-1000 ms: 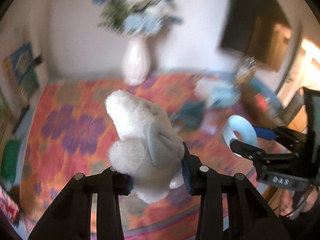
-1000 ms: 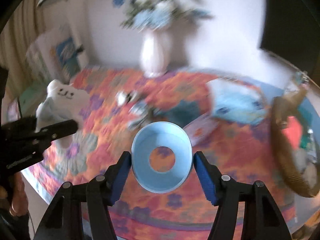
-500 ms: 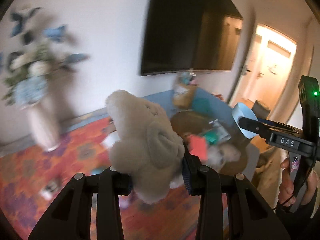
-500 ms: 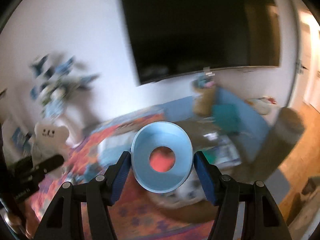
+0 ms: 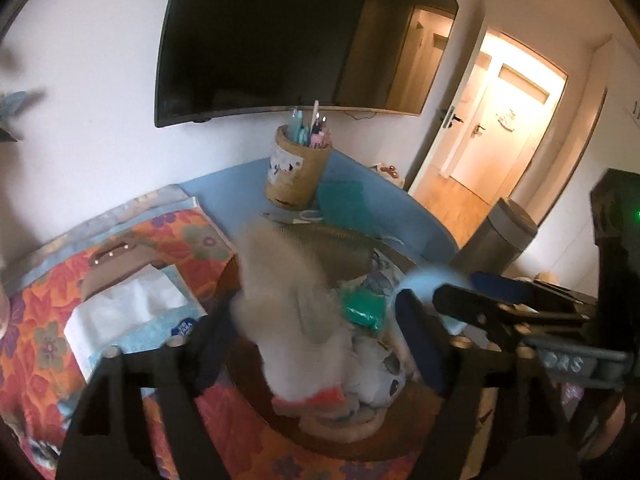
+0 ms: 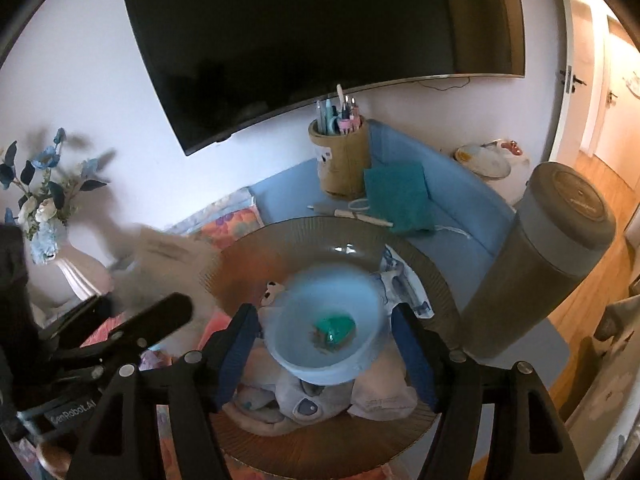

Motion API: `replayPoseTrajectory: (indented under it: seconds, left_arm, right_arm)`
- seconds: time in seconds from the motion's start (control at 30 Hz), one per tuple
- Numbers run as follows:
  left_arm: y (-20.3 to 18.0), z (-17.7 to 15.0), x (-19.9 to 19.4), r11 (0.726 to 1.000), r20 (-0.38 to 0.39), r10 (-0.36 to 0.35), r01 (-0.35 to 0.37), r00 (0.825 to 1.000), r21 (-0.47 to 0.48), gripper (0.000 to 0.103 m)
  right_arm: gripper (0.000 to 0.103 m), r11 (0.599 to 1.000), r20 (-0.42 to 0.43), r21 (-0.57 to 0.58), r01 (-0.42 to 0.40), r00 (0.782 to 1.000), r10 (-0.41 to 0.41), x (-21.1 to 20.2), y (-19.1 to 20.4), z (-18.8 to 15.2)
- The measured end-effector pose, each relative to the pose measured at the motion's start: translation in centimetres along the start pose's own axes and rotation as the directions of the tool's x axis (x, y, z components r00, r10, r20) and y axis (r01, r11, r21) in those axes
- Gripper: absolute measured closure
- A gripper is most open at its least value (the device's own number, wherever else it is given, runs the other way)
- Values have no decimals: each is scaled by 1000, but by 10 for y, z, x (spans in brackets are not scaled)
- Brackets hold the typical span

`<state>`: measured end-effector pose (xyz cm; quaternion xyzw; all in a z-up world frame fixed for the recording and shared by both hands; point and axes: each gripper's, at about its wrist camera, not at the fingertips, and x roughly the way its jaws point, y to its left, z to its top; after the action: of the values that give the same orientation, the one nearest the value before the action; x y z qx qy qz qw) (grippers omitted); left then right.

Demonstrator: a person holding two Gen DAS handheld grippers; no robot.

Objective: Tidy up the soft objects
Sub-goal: 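Open both tools to drop the bear and ring into the basket, then grasp the blue plaid cloth with left tool while right grasps purple wipes packet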

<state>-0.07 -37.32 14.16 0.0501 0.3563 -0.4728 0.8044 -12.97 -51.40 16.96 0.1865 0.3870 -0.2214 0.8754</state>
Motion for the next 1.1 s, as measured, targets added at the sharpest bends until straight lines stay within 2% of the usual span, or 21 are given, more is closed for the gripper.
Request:
replayPoseTrajectory:
  seconds: [0.13, 0.27, 0.43, 0.6, 0.67, 0.73, 0.8, 0.9, 1.0, 1.1]
  left_arm:
    - [10, -4, -13, 1000, -1, -21, 21, 1000, -19, 26]
    - [22, -11, -36, 999, 14, -11, 11, 1000, -42, 26]
    - [40, -26, -83, 998, 49, 33, -30, 998, -58, 26]
    - [71, -39, -147, 987, 108, 134, -123, 985, -107, 26]
    - [84, -41, -178, 977, 132, 189, -172, 973, -130, 26]
    - [94, -43, -207, 966, 159, 231, -207, 960, -153, 17]
    - [105, -49, -240, 954, 208, 272, -236, 940, -183, 7]
    - [121, -61, -288, 933, 267, 329, -268, 906, -240, 4]
    - [139, -75, -313, 907, 269, 383, -306, 884, -288, 4]
    - [163, -95, -320, 883, 233, 417, -330, 878, -335, 4]
  right_arm:
    - [35, 1000, 10, -17, -5, 1000, 6, -5, 2, -4]
    - [35, 1000, 4, -23, -17, 1000, 18, -9, 8, -9]
    - [35, 997, 16, -64, -43, 999, 44, -22, 29, -19]
    - [35, 987, 21, -131, -90, 995, 93, -34, 66, -29]
    - [35, 979, 18, -166, -118, 992, 122, -39, 87, -34]
    - [35, 970, 12, -192, -147, 988, 152, -42, 104, -38]
    - [35, 957, 3, -225, -185, 982, 191, -45, 125, -43]
    - [35, 932, -23, -271, -242, 969, 245, -45, 156, -52]
    - [35, 908, -68, -303, -289, 957, 282, -37, 186, -64]
    - [35, 893, -120, -322, -315, 949, 292, -22, 210, -76]
